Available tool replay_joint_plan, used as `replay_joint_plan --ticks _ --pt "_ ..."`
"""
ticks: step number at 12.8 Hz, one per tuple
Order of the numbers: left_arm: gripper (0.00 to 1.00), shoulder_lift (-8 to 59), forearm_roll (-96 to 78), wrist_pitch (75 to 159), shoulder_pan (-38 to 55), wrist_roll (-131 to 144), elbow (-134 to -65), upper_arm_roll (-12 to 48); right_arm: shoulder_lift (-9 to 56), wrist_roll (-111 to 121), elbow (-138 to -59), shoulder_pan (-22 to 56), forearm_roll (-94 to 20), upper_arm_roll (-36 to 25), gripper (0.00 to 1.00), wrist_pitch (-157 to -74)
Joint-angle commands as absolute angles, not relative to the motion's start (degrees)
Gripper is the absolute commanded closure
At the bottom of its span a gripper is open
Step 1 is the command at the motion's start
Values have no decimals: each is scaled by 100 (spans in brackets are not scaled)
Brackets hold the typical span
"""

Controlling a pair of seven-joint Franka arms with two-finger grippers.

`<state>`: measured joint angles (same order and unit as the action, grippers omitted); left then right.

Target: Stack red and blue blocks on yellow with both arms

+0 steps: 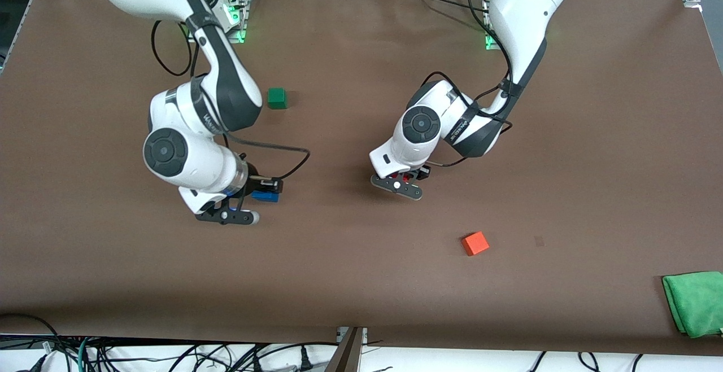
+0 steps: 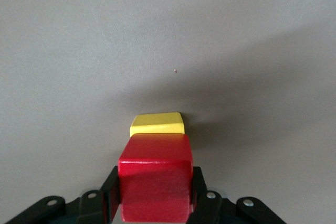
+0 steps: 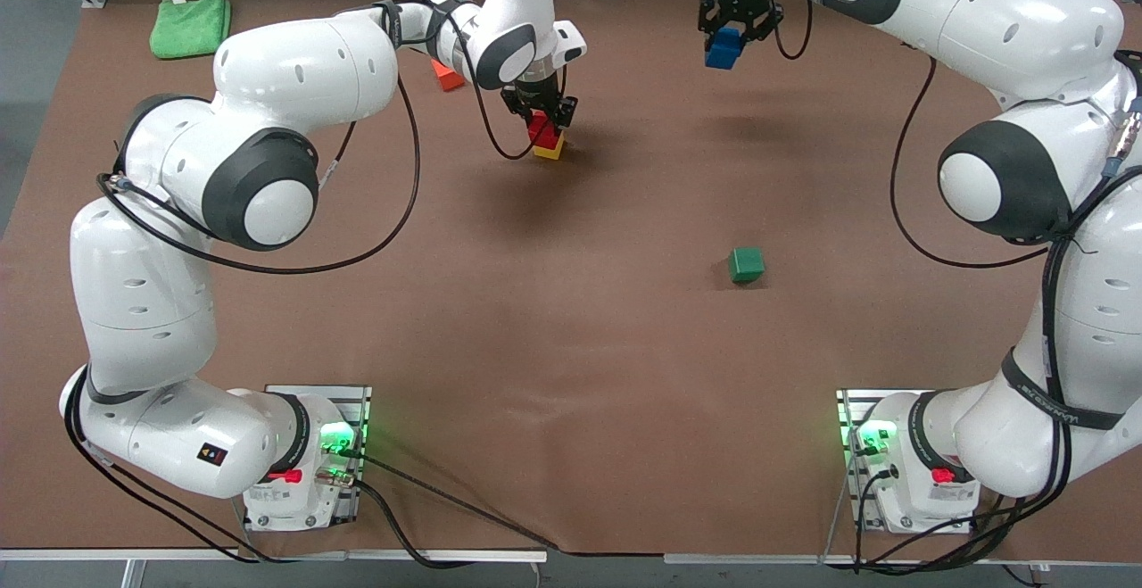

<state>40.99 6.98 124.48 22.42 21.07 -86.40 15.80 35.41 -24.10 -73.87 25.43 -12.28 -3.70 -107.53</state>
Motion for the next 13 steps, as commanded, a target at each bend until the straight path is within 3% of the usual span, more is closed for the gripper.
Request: replay_joint_plan --ticks 1,2,4,8,13 --pt "80 4359 800 12322 2347 2206 -8288 1494 3560 -2671 -7040 2715 -1301 -387 63 -10459" --pt "1 4351 791 12314 2338 2250 -8262 1485 3560 -2768 -7040 2751 -1301 -387 63 -10459" --pt "0 4281 800 11956 2268 2250 -7982 1468 3560 -2883 -7014 2830 -1292 -387 63 -10459" --pt "0 4149 721 10224 1935 2215 -6805 1503 3577 -3260 -6996 3023 -1266 -396 63 -10503" --pt "0 3035 721 9855 750 2189 -6768 1486 3612 -4154 -6970 3365 -1257 -396 64 -10608"
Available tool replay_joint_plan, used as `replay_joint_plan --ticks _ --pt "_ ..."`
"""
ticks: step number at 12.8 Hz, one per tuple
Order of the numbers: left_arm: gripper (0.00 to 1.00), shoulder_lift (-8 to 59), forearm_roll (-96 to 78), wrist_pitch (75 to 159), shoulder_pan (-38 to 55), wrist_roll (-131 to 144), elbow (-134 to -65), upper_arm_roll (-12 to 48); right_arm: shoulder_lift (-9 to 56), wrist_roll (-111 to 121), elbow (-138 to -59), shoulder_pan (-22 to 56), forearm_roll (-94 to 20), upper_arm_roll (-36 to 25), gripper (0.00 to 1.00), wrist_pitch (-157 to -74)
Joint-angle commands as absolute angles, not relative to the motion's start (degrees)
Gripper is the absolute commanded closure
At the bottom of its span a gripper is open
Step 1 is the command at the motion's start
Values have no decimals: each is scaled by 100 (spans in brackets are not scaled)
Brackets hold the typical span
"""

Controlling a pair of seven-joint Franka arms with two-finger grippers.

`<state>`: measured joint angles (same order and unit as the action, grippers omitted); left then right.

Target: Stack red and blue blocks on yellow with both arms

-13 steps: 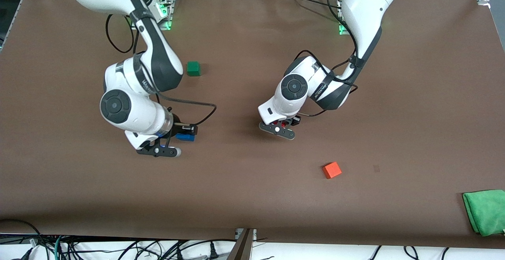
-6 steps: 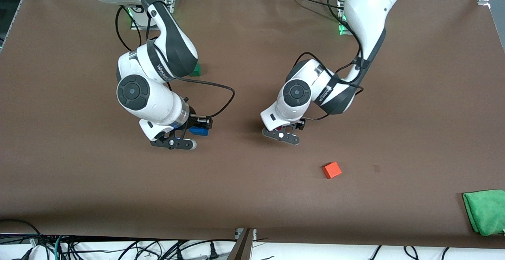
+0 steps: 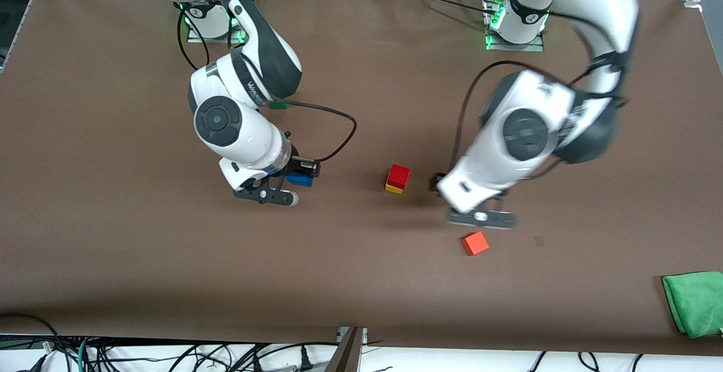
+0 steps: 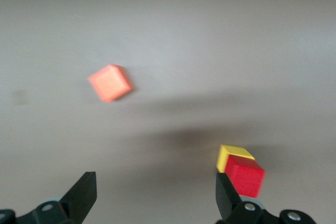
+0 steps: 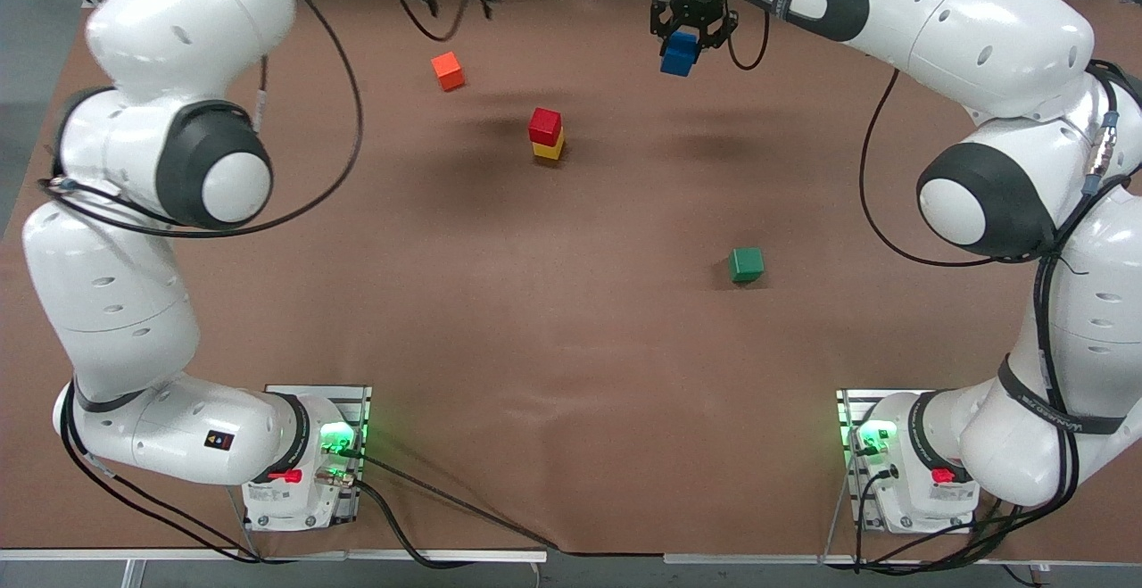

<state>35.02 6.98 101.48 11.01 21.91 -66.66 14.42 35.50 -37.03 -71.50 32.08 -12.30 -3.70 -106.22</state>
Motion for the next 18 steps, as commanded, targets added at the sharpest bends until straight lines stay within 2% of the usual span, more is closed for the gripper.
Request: replay_joint_plan --ticks 1,4,5,8,11,13,18 --pt "0 2771 721 9687 408 2188 -6768 1485 3638 -4470 -6952 3540 -1239 -404 63 -10643" --pt "0 2076 371 9484 -114 2188 -6890 1241 3831 -5604 -6873 4041 -1143 -422 64 -11047" --pt "0 1892 334 9309 -97 2188 -6917 978 3963 -5982 -6708 4234 -1116 -422 63 -11170" --pt "0 1469 343 8729 -254 1629 -7136 774 4507 -7177 -6092 4753 -898 -448 63 -11696" --pt "0 1222 343 8289 -325 1161 -7347 528 4763 -7751 -6056 5027 -835 -448 63 -12399" --pt "0 1055 290 8218 -483 888 -7636 527 4886 -7787 -6056 5054 -722 -448 63 -12568" --pt "0 1204 202 8200 -501 914 -7567 545 5106 -7770 -6064 5054 -615 -457 63 -13016"
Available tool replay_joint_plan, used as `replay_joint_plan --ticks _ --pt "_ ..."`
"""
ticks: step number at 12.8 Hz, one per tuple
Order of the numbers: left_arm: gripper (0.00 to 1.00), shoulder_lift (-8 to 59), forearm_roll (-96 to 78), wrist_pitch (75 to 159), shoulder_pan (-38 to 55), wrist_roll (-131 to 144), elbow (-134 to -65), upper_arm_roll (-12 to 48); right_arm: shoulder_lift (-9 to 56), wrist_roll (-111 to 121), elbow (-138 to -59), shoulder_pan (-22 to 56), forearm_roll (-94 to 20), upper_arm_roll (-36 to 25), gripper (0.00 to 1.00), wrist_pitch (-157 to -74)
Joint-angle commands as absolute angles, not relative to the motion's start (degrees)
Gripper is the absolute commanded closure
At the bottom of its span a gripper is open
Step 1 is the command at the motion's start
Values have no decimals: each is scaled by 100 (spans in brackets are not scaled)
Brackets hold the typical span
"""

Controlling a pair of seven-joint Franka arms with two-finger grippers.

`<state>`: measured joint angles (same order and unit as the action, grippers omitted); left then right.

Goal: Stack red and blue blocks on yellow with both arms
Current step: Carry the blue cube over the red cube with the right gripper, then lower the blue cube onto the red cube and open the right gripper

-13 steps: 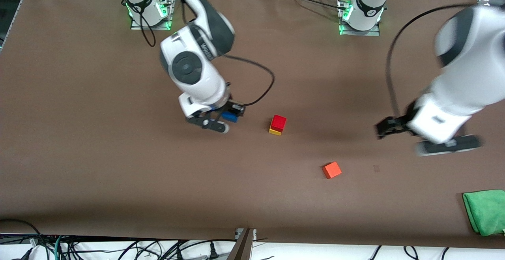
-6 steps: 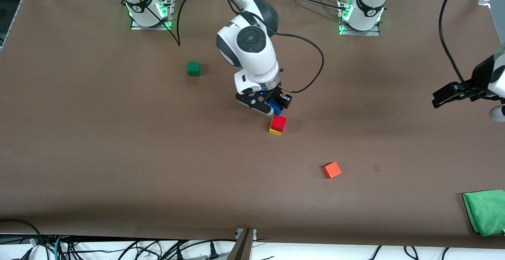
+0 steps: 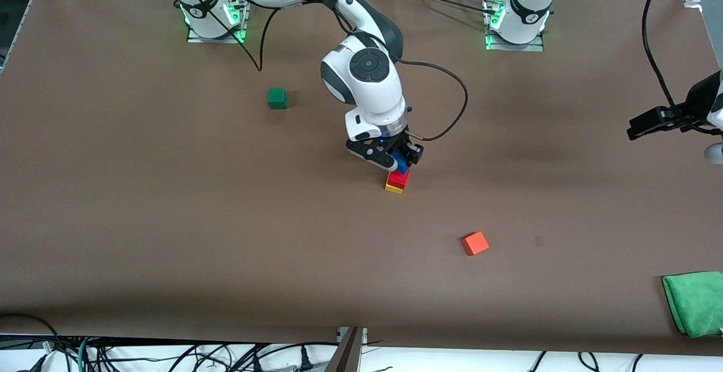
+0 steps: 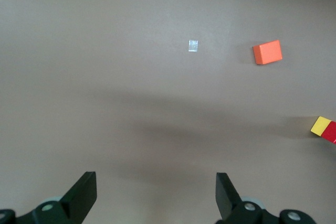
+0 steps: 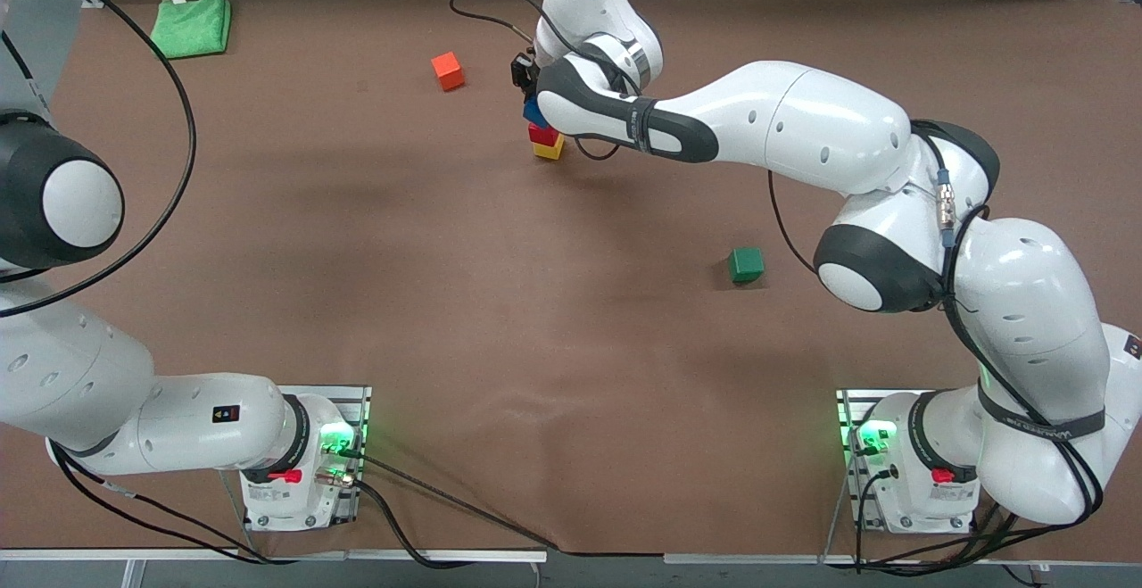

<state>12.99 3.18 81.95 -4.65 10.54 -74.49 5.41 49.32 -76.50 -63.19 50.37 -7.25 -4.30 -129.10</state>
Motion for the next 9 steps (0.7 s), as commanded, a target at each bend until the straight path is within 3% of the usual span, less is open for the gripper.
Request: replay_joint_plan --ticks 1,6,9 --pt "0 1204 202 8200 -501 897 -7559 536 5159 -7761 -6064 5045 -615 -457 63 -13121" --pt "0 1256 220 8200 -501 896 -7550 527 5238 -7743 -6082 5054 -492 -457 58 -13175" --pt "0 1257 211 8200 -501 896 -7550 527 5238 -7752 -6082 5045 -492 -457 41 -13184"
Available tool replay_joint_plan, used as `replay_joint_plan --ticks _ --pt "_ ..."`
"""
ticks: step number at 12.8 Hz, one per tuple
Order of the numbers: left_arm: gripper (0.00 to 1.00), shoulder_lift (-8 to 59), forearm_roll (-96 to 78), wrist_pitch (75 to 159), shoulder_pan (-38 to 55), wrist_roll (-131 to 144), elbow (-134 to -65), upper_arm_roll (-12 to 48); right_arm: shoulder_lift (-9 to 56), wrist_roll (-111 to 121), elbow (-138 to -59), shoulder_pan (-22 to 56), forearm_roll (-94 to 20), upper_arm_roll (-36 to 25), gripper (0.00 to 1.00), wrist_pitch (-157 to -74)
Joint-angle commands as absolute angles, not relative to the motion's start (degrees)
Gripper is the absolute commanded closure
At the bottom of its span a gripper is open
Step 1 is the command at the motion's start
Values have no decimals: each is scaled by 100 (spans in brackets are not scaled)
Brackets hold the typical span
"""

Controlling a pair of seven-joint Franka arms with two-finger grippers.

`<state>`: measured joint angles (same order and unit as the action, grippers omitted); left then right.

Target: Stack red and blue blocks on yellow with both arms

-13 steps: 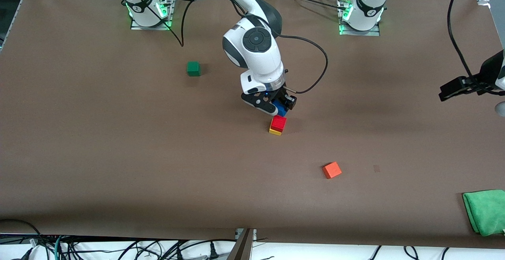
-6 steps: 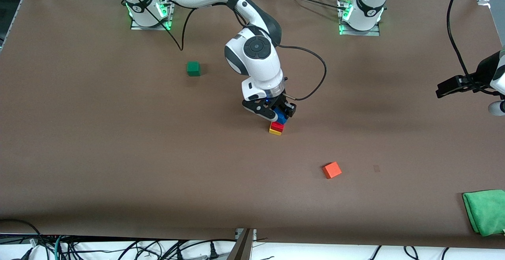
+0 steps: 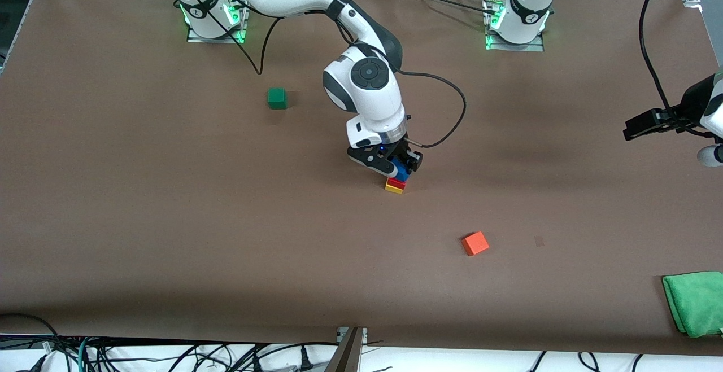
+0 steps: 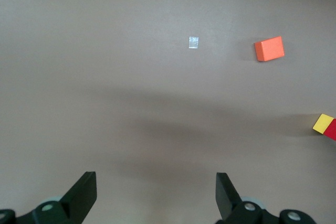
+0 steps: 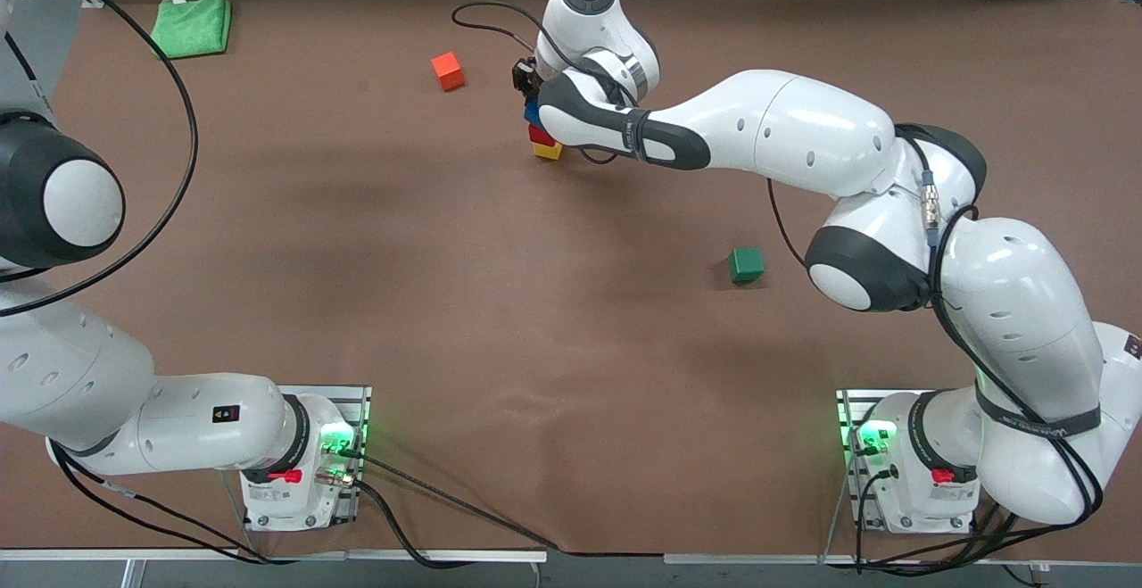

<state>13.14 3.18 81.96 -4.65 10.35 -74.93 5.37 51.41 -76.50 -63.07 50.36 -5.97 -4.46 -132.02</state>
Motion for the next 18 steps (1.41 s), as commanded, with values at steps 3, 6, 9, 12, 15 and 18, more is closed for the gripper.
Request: replay_joint_plan --ticks 3,6,9,12,15,18 --pt "0 1257 220 8209 -501 879 -7550 527 5238 -7717 -6082 5045 -492 -457 7 -13184" --pt "0 1257 220 8209 -501 879 -7550 527 5168 -7717 -6082 5027 -492 -466 0 -13087" --pt "0 1257 228 8209 -501 888 -7550 536 4739 -7463 -6082 4940 -492 -641 0 -12386" --pt "0 1257 220 8209 -501 879 -7550 527 3958 -6456 -6256 4572 -571 -844 0 -11008" --pt "0 1257 220 8209 -501 879 -7550 527 2379 -5076 -7894 4141 -606 -861 0 -10662" --pt "0 1257 211 8209 -510 879 -7550 527 953 -3923 -9305 4078 -606 -1256 0 -10338"
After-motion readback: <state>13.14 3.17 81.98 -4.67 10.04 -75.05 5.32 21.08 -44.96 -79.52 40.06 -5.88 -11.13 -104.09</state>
